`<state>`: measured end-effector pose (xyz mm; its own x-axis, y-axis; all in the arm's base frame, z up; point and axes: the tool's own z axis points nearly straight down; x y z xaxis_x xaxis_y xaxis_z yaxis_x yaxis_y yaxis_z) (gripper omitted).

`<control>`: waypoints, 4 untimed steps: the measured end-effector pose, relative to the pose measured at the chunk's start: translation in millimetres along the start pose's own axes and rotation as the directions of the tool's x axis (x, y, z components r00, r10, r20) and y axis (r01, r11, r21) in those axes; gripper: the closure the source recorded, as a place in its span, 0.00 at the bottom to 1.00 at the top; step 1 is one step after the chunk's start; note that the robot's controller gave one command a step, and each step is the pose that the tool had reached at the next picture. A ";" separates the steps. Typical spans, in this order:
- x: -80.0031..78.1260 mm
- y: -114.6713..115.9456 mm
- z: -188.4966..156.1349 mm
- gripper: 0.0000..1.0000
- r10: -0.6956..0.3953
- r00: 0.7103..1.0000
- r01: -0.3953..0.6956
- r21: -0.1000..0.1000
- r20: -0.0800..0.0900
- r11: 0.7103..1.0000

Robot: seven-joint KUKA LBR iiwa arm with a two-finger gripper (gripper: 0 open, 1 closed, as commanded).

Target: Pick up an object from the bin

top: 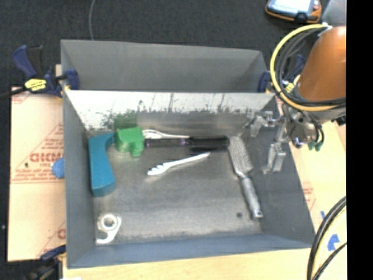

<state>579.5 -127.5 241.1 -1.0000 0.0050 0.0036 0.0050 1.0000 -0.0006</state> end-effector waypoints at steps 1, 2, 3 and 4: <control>-1.6 0.8 -4.9 0.00 -0.005 1.000 0.005 0.002 0.008 1.000; -55.8 49.4 123.7 0.00 0.082 0.997 -0.082 -0.001 0.015 0.997; -67.0 89.4 90.2 0.00 -0.143 0.990 0.142 0.009 0.019 0.990; -69.9 84.0 126.5 0.00 0.021 1.000 -0.021 0.000 0.016 1.000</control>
Offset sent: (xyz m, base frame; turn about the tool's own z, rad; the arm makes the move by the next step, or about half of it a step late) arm 0.0700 0.0660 -0.1711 0.1095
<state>649.3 -43.9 114.4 -0.9996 0.0258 -0.0123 0.0259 0.9997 -0.0004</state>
